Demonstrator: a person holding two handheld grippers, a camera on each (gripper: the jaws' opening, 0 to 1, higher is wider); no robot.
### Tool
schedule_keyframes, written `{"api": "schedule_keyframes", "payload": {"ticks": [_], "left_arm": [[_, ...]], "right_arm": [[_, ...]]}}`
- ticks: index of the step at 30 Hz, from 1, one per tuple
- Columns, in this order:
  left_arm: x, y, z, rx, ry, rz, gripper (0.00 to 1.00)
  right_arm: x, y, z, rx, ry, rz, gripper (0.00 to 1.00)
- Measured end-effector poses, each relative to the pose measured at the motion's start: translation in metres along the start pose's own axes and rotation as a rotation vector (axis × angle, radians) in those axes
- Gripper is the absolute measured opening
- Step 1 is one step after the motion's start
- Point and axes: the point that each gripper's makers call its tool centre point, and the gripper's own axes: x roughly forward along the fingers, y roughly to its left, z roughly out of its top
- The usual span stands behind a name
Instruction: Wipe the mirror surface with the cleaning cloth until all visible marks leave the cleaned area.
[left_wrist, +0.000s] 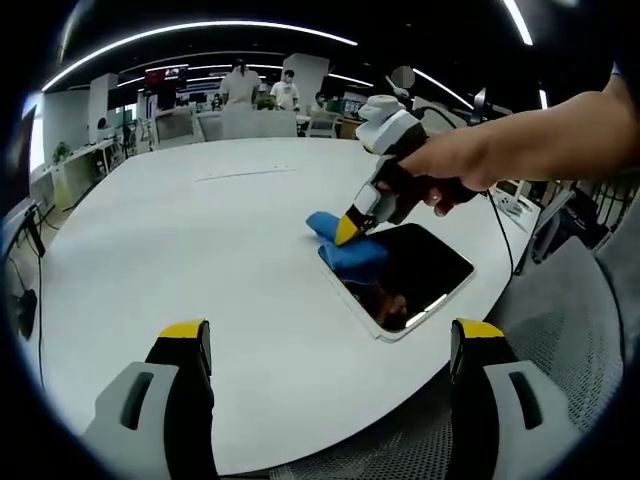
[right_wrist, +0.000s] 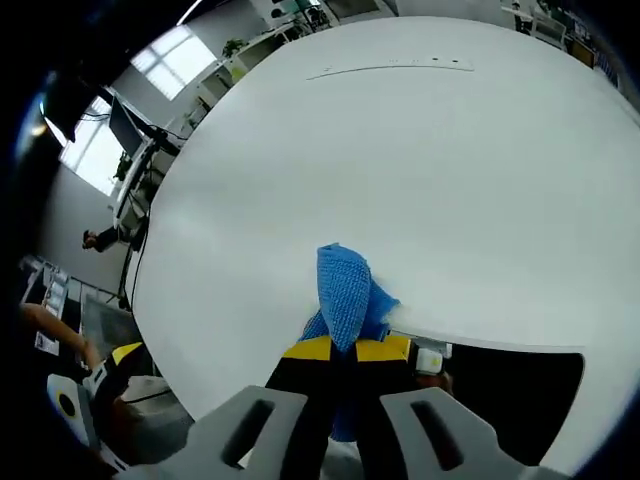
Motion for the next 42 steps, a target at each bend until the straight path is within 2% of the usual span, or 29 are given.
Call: {"api": "schedule_keyframes", "payload": {"ticks": [14,30,42], "left_arm": [[0.001,0.001,0.000,0.002,0.000,0.005,0.99],[0.000,0.001,-0.001,0.006,0.007,0.011,0.99],[0.000,0.001,0.000,0.010,0.001,0.012,0.99]], "right_arm": [[0.001,0.003,-0.002,0.001,0.004,-0.003,0.00],[-0.009,0.019,-0.036,0.002,0.024,0.014,0.00],[-0.012,0.024,-0.049,0.003,0.035,0.018,0.00]]}}
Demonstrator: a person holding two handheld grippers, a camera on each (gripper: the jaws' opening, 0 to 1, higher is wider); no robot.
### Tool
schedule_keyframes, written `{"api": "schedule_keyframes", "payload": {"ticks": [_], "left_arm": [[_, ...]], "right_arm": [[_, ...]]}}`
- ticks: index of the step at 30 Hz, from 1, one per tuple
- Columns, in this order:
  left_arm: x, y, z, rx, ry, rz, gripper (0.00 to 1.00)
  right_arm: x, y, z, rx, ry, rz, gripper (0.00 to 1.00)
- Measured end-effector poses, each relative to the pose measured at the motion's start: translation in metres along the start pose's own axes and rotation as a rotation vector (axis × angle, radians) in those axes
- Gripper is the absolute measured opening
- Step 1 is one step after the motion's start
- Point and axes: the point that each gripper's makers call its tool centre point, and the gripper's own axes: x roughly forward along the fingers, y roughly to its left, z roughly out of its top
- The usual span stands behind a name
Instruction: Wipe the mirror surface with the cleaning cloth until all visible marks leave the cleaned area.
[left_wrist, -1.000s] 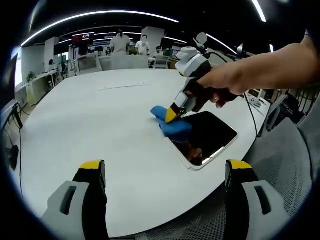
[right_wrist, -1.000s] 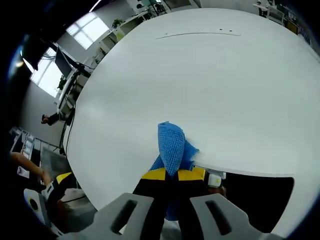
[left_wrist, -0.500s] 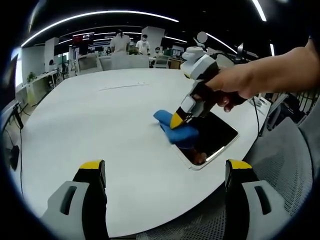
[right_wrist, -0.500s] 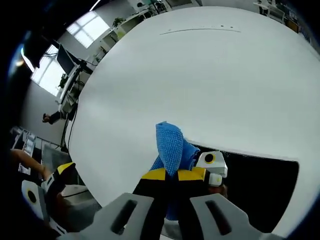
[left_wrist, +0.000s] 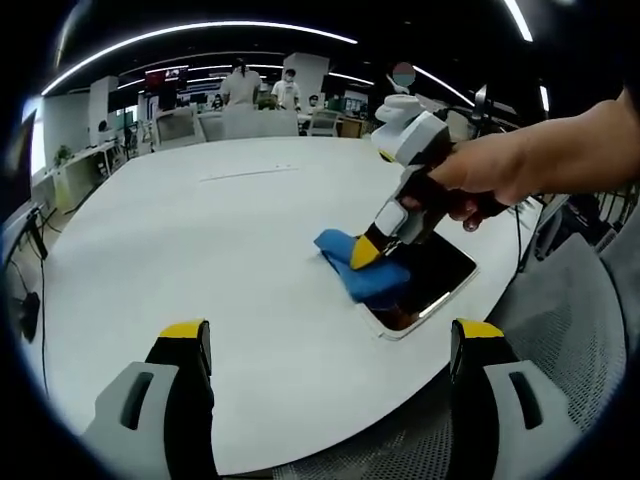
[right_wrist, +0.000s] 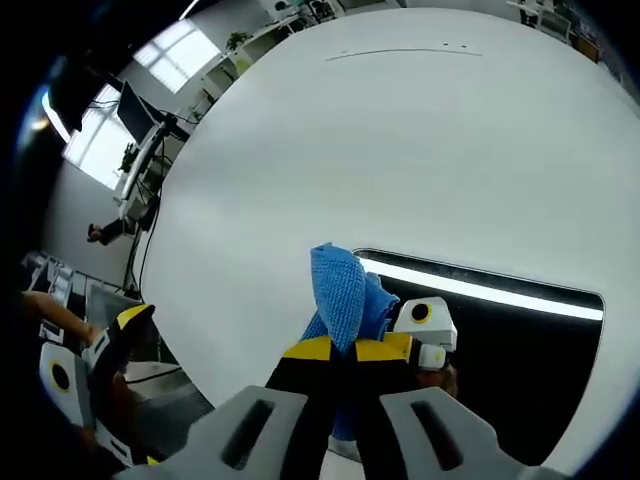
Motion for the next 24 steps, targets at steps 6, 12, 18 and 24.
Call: {"api": "schedule_keyframes", "payload": {"ticks": [6,12,18,24], "left_arm": [[-0.0006,-0.0011,-0.0007,0.005,0.006,-0.003,0.99],[-0.0006,-0.0005,-0.0019,0.006,0.011,-0.001,0.99],[-0.0006,-0.0004,-0.0016,0.006,0.011,0.000,0.99],[-0.0004,-0.0004,-0.0012,0.006,0.009,0.001,0.99]], "right_arm": [[0.0001,0.0025,-0.0040,-0.003,0.006,0.001,0.00],[0.0018,0.0014,-0.0028,0.001,0.005,0.003,0.00],[0.0027,0.0005,-0.0021,0.002,0.005,0.011,0.00],[0.0003,-0.0035,-0.0038,-0.005,0.005,0.007,0.00]]}}
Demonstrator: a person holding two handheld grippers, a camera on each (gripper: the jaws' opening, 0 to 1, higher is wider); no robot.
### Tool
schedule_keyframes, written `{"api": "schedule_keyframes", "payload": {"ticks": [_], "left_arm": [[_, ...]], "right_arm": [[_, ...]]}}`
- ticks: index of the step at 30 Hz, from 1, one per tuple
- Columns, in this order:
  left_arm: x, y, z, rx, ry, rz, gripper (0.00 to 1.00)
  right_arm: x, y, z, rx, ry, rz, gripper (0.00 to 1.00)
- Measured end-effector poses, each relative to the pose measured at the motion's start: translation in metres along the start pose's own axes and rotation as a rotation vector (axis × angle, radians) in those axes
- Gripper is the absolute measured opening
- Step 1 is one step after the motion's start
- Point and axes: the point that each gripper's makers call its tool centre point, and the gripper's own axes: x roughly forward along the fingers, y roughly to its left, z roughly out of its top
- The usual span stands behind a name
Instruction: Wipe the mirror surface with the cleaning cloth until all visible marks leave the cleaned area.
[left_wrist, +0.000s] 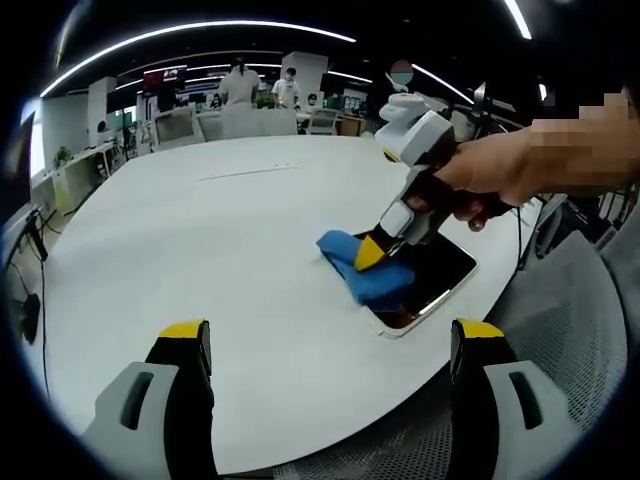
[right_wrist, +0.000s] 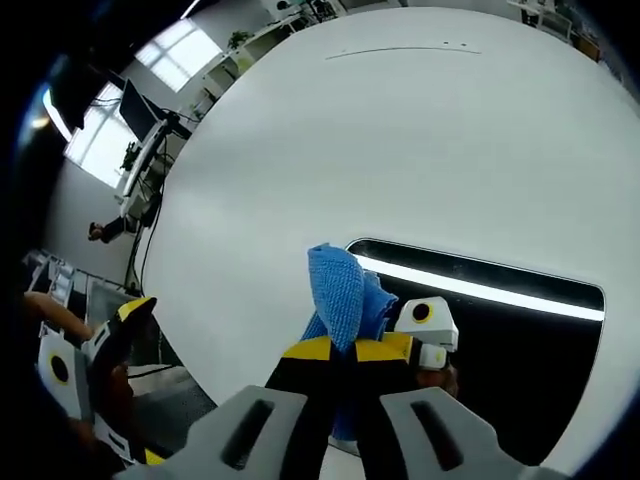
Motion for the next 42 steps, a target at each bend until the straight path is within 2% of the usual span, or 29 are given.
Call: {"api": "schedule_keyframes", "payload": {"ticks": [22,34,42], "left_arm": [[0.000,-0.001,0.000,0.002,-0.001,-0.002,0.99],[0.000,0.000,0.002,0.002,-0.010,0.003,0.99],[0.000,-0.001,0.001,0.002,-0.008,0.001,0.99]], "right_arm": [[-0.021,-0.038,-0.011,0.025,-0.009,-0.020,0.00],[-0.028,-0.052,-0.015,0.031,-0.014,-0.034,0.00],[-0.039,-0.071,-0.023,0.044,-0.023,-0.054,0.00]]}}
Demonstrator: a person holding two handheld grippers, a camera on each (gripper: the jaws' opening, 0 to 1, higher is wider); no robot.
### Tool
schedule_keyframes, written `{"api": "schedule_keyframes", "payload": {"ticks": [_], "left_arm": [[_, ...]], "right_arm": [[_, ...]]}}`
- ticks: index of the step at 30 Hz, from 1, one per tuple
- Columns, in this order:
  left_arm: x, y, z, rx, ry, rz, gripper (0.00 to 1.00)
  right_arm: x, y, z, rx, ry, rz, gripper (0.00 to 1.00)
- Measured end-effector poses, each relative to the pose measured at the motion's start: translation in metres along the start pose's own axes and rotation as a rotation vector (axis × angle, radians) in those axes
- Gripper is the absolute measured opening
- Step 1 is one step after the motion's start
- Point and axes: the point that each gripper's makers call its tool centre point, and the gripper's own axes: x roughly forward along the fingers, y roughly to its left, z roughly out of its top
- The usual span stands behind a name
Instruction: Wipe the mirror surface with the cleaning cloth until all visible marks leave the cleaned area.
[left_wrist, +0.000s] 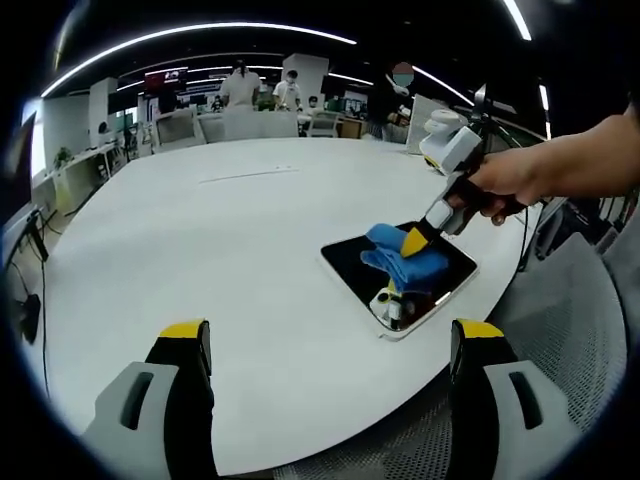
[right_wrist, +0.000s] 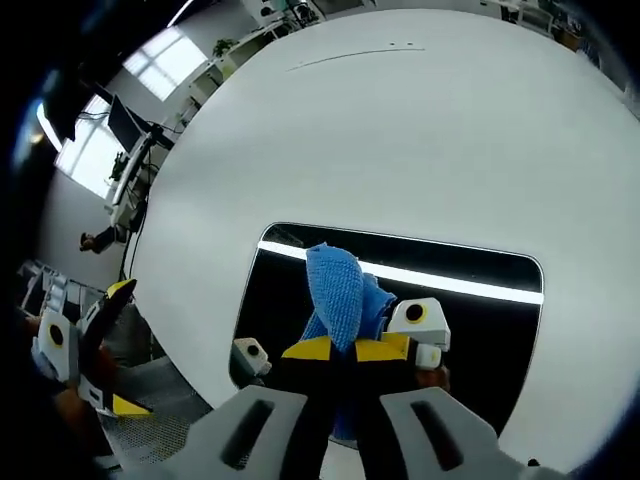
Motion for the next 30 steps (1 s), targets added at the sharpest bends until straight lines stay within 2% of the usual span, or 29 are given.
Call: {"api": "schedule_keyframes", "payload": {"ticks": [30], "left_arm": [[-0.002,-0.001,0.002,-0.001,-0.011,-0.007,0.99]], "right_arm": [[-0.018,-0.041,-0.007,0.038,-0.019,-0.040,0.00]]}}
